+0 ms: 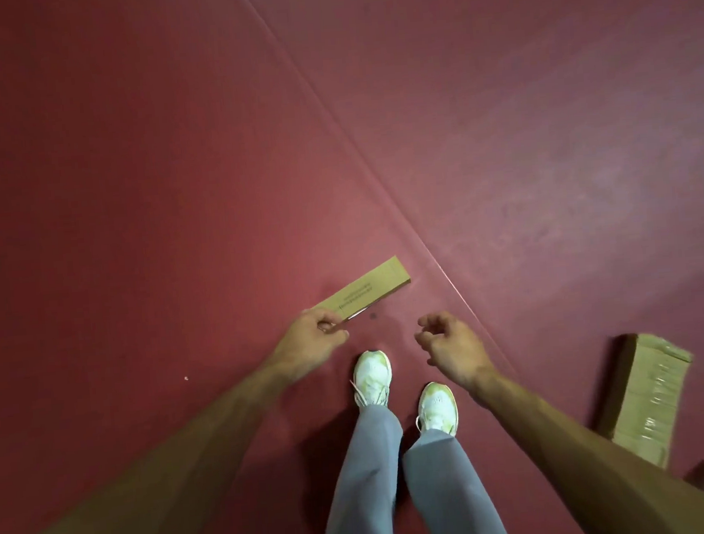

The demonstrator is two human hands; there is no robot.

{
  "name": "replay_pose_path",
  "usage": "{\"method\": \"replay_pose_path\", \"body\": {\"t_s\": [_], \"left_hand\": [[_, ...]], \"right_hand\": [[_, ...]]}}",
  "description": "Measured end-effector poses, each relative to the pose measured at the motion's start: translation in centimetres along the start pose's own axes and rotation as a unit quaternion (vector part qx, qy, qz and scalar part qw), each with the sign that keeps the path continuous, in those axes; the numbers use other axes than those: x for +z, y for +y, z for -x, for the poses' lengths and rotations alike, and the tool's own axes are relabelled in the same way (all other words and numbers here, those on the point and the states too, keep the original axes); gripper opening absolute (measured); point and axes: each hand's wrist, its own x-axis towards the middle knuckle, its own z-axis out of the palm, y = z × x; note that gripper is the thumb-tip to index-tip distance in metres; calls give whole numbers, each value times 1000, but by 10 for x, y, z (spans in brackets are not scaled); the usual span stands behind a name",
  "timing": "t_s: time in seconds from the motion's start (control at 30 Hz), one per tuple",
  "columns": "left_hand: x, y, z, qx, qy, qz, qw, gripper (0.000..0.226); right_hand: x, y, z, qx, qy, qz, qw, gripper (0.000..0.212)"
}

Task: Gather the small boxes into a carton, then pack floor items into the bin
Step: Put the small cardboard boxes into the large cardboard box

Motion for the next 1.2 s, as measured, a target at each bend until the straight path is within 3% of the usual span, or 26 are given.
{"method": "replay_pose_path", "body": {"t_s": [0.23, 0.47, 0.53, 0.67, 0.83, 0.97, 1.07, 1.2], "left_hand": [[64, -62, -159, -4, 19, -162, 987, 62], [138, -136, -293, -22, 41, -253, 966, 106], [151, -150, -313, -31, 46, -296, 953, 106], [156, -161, -323, 33, 106, -345, 932, 79], [151, -110, -294, 69, 91, -322, 940, 86], [168, -32, -260, 86, 84, -254, 960, 76], [200, 33, -239, 112, 51, -198, 973, 78], [274, 113, -217, 122, 1, -203, 972, 84]], "right_hand": [[53, 67, -143, 37, 1, 7, 999, 16], [103, 146, -264, 49, -7, 30, 998, 25], [110, 163, -283, 56, 0, 21, 998, 22], [110, 184, -293, 75, 11, -13, 997, 16], [67, 186, -265, 100, 29, -37, 994, 16], [5, 187, -236, 111, 68, -58, 990, 19], [-52, 200, -218, 114, 107, -88, 984, 21], [-136, 247, -189, 130, 148, -105, 975, 29]]}}
